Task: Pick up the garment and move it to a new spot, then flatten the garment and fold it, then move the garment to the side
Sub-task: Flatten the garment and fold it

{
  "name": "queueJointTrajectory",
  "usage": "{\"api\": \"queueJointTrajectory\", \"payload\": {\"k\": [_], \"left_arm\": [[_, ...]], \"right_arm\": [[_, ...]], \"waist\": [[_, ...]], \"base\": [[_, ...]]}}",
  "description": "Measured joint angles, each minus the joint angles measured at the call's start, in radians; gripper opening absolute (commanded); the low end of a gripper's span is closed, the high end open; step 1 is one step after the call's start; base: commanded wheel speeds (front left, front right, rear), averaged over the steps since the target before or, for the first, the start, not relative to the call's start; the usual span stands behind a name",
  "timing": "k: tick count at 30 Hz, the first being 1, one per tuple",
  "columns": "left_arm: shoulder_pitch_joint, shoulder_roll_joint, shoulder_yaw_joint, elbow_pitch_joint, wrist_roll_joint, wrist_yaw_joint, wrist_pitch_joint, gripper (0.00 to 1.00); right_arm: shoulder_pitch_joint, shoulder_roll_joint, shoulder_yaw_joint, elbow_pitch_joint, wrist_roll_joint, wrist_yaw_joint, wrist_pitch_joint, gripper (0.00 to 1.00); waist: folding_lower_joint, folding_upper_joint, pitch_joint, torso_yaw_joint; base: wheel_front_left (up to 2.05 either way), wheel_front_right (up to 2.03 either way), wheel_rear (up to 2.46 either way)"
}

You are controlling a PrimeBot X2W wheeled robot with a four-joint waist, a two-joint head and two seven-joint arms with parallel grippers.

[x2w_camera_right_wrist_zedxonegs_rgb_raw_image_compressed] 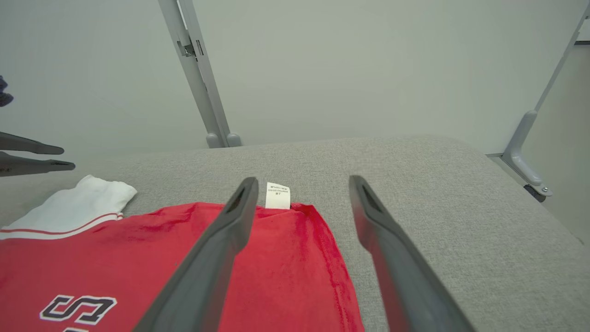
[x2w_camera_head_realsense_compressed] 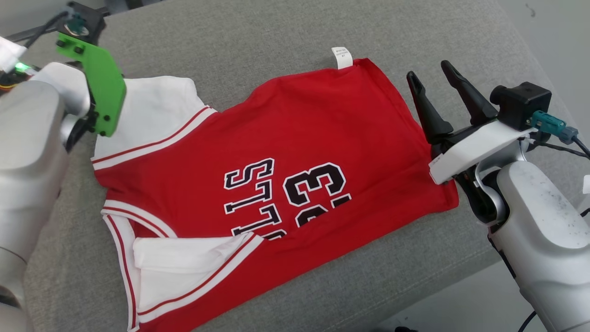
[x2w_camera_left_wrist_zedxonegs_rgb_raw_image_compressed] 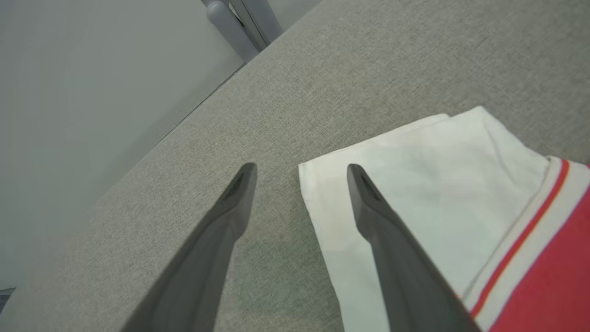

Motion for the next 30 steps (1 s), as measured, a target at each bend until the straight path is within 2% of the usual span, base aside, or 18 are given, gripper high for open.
{"api": "queueJointTrajectory", "payload": {"k": [2,8,22,23,24,25,30], "left_arm": [[-0.016,0.015,-0.021,0.032,0.010,0.000,0.000,1.00],[-0.028,0.009,-0.051,0.084,-0.015,0.000,0.004,1.00],[-0.074,0.011,-0.119,0.150,-0.048,0.000,0.018,1.00],[-0.074,0.011,-0.121,0.149,-0.056,0.000,0.022,0.94],[-0.075,0.012,-0.123,0.146,-0.067,0.000,0.027,0.33],[-0.075,0.012,-0.124,0.142,-0.080,0.000,0.030,0.00],[-0.079,-0.004,-0.123,0.139,-0.101,0.000,-0.036,0.00]], "right_arm": [[-0.013,0.001,0.009,0.019,0.001,0.000,-0.009,1.00],[-0.046,0.004,0.029,0.053,0.012,0.000,-0.032,1.00],[-0.093,-0.006,0.075,0.084,0.025,0.000,-0.053,1.00],[-0.097,-0.007,0.077,0.086,0.026,0.000,-0.053,1.00],[-0.101,-0.010,0.077,0.088,0.027,0.000,-0.056,1.00],[-0.101,-0.012,0.078,0.092,0.028,0.000,-0.057,1.00],[-0.105,-0.032,0.083,0.109,0.043,0.000,-0.058,1.00]], "waist": [[0.0000,0.0000,0.015,-0.012],[0.0000,0.0000,0.043,-0.040],[-0.0001,0.0000,0.071,-0.053],[0.0000,0.0000,0.072,-0.053],[0.0000,0.0000,0.074,-0.054],[-0.0001,0.0000,0.074,-0.053],[0.0000,0.0000,0.070,-0.033]], "base": [[0.00,0.00,0.00],[0.00,0.00,0.00],[0.00,0.00,0.00],[0.00,0.00,0.00],[0.00,0.00,0.00],[0.00,0.00,0.00],[0.00,0.00,0.00]]}}
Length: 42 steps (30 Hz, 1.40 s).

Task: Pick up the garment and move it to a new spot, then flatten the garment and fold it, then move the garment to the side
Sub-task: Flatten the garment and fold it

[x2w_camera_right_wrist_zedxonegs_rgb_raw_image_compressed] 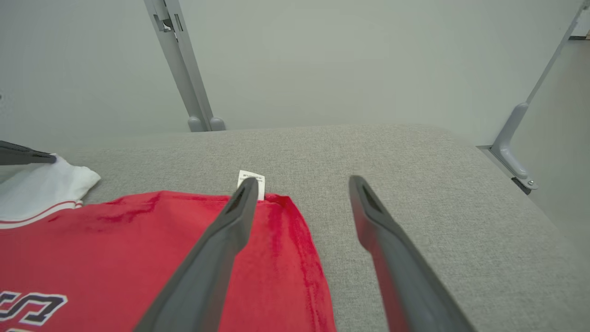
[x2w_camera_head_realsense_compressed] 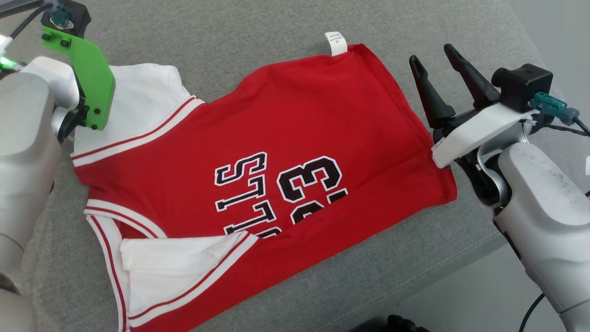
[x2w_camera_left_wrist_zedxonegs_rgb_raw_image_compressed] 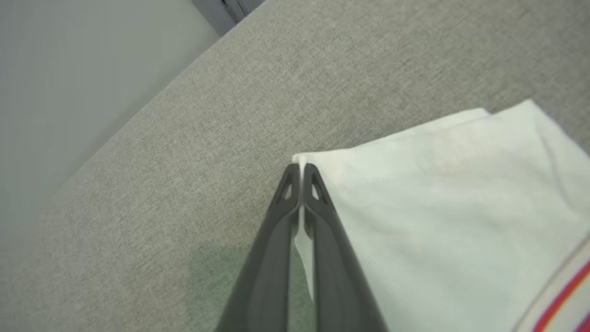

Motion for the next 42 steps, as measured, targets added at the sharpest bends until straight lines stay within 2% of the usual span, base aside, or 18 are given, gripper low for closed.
{"api": "queueJointTrajectory", "payload": {"k": [5,12,15,19,26,34,40,41,42], "left_arm": [[-0.041,-0.029,-0.017,-0.045,-0.002,0.000,-0.085,0.00],[-0.047,-0.054,-0.062,-0.145,-0.027,0.000,-0.176,0.00],[-0.045,-0.063,-0.084,-0.188,-0.038,0.000,-0.191,0.00],[-0.044,-0.063,-0.112,-0.255,-0.056,0.000,-0.195,0.00],[-0.043,-0.042,-0.132,-0.333,-0.066,0.000,-0.194,0.00],[-0.044,-0.039,-0.137,-0.377,-0.067,0.007,-0.188,0.00],[-0.044,-0.030,-0.139,-0.393,-0.068,0.015,-0.185,0.00],[-0.044,-0.029,-0.139,-0.394,-0.068,0.015,-0.185,0.00],[-0.044,-0.027,-0.139,-0.395,-0.068,0.016,-0.185,0.00]], "right_arm": [[-0.048,-0.072,0.006,0.020,0.041,0.000,0.039,1.00],[-0.117,-0.159,0.071,0.129,0.113,0.000,0.170,1.00],[-0.131,-0.170,0.111,0.163,0.174,0.000,0.229,1.00],[-0.178,-0.217,0.166,0.202,0.199,0.000,0.263,1.00],[-0.242,-0.225,0.252,0.300,0.246,0.000,0.314,1.00],[-0.296,-0.220,0.339,0.384,0.274,0.000,0.334,1.00],[-0.337,-0.216,0.355,0.444,0.328,0.001,0.332,1.00],[-0.340,-0.214,0.354,0.450,0.343,0.001,0.334,0.76],[-0.343,-0.214,0.356,0.455,0.357,0.001,0.337,0.40]], "waist": [[0.0000,0.0000,-0.004,0.045],[0.0000,0.0000,-0.013,0.141],[0.0000,0.0000,-0.018,0.185],[0.0000,0.0000,-0.019,0.240],[-0.0001,0.0000,-0.002,0.313],[-0.0001,0.0000,0.035,0.330],[-0.0001,0.0000,0.052,0.327],[-0.0001,0.0000,0.053,0.326],[-0.0001,0.0000,0.054,0.326]], "base": [[0.00,0.00,0.00],[0.00,0.00,0.00],[0.00,0.00,0.00],[0.00,0.00,0.00],[0.00,0.00,0.00],[0.00,0.00,0.00],[0.00,0.00,0.00],[0.00,0.00,0.00],[0.00,0.00,0.00]]}}
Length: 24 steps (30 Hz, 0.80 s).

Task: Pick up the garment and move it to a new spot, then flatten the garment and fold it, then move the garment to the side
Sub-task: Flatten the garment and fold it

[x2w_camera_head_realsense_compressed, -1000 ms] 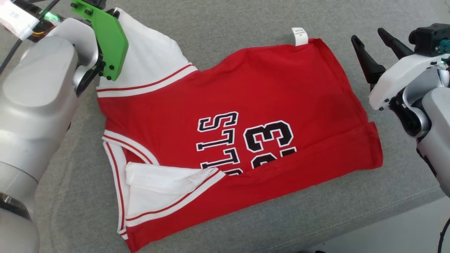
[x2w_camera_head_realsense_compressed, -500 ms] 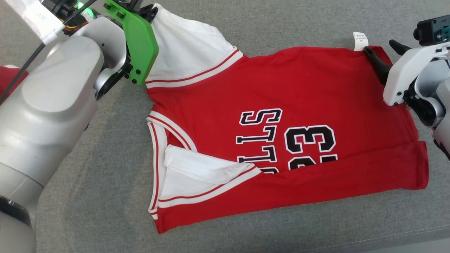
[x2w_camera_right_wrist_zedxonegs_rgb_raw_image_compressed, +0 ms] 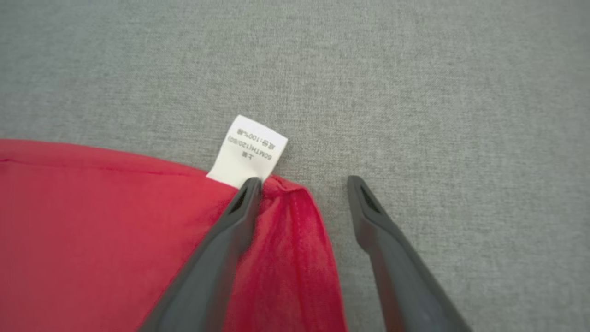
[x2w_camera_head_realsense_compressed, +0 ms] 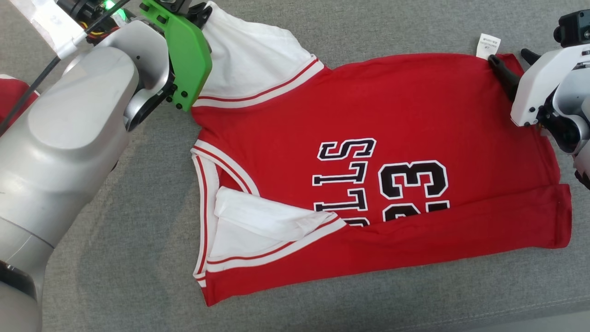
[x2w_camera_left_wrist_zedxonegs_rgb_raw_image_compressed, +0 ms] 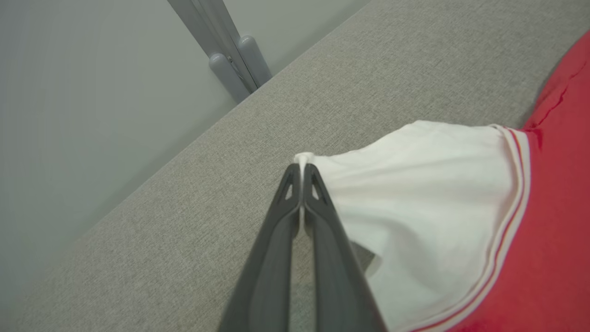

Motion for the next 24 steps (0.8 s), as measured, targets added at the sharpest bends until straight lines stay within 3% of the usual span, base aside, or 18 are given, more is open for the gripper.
{"api": "queueJointTrajectory", "payload": {"k": [1,13,24], "left_arm": [[0.000,0.003,0.000,0.000,-0.001,0.001,0.000,0.00],[0.009,0.018,0.005,0.037,-0.009,0.024,-0.027,0.00],[0.001,-0.020,0.044,0.101,-0.010,0.060,-0.183,0.00]], "right_arm": [[-0.002,0.000,0.003,0.004,0.008,0.000,0.002,0.00],[-0.004,0.026,-0.037,0.045,0.149,0.001,-0.010,0.00],[-0.033,-0.006,0.011,0.002,0.100,0.000,-0.217,0.00]], "waist": [[0.0000,0.0000,0.000,-0.001],[0.0000,0.0000,-0.013,-0.014],[0.0000,0.0000,-0.036,-0.014]], "base": [[0.00,0.00,0.00],[0.00,0.00,0.00],[0.00,0.00,0.00]]}}
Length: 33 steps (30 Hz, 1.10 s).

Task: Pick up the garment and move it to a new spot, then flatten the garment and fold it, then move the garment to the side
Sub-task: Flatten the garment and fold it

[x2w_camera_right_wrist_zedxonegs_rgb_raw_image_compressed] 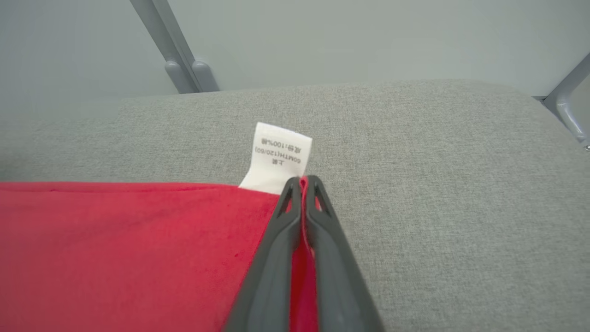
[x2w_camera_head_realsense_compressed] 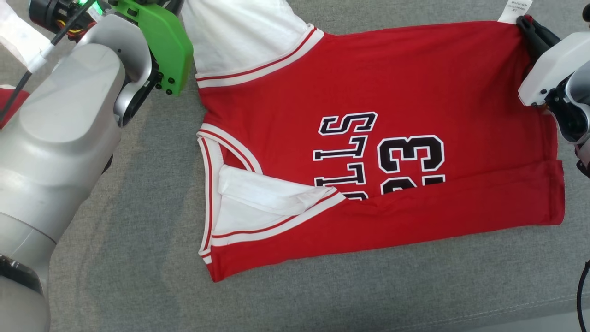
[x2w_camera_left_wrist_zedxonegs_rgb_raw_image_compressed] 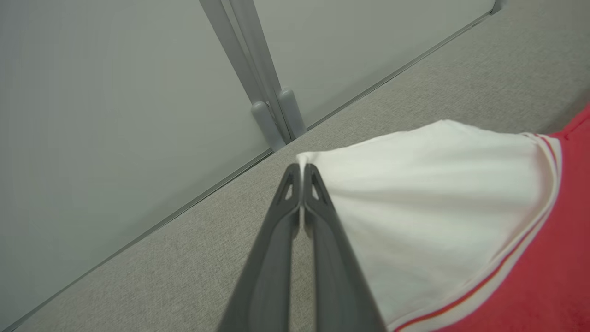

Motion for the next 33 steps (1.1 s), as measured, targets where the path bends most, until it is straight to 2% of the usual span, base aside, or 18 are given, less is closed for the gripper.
{"api": "queueJointTrajectory", "payload": {"k": [6,12,18,22,27,33], "left_arm": [[0.042,-0.005,-0.010,0.003,-0.015,-0.025,-0.032,0.00],[0.137,0.011,-0.004,-0.060,-0.089,-0.050,-0.008,0.00],[0.224,0.070,-0.016,-0.188,-0.139,-0.054,0.048,0.00],[0.298,0.127,-0.043,-0.308,-0.161,-0.052,0.107,0.00],[0.377,0.207,-0.066,-0.467,-0.186,-0.018,0.170,0.00],[0.454,0.276,-0.093,-0.630,-0.236,0.013,0.251,0.00]], "right_arm": [[0.043,-0.021,0.034,-0.011,-0.011,0.000,-0.082,0.00],[0.140,-0.050,0.058,-0.039,-0.003,0.000,-0.128,0.00],[0.236,-0.100,0.082,-0.073,-0.017,0.000,-0.149,0.00],[0.296,-0.124,0.059,-0.109,-0.029,0.000,-0.153,0.00],[0.391,-0.148,0.016,-0.166,-0.057,0.000,-0.154,0.00],[0.485,-0.170,0.015,-0.193,-0.039,0.000,-0.143,0.00]], "waist": [[0.0000,0.0000,-0.029,0.008],[0.0000,0.0000,-0.076,0.021],[0.0000,0.0000,-0.139,0.041],[0.0000,0.0000,-0.184,0.060],[0.0000,0.0000,-0.237,0.083],[0.0000,0.0000,-0.289,0.106]], "base": [[0.00,0.00,0.00],[0.00,0.00,0.00],[0.00,0.00,0.00],[0.00,0.00,0.00],[0.00,0.00,0.00],[0.00,0.00,0.00]]}}
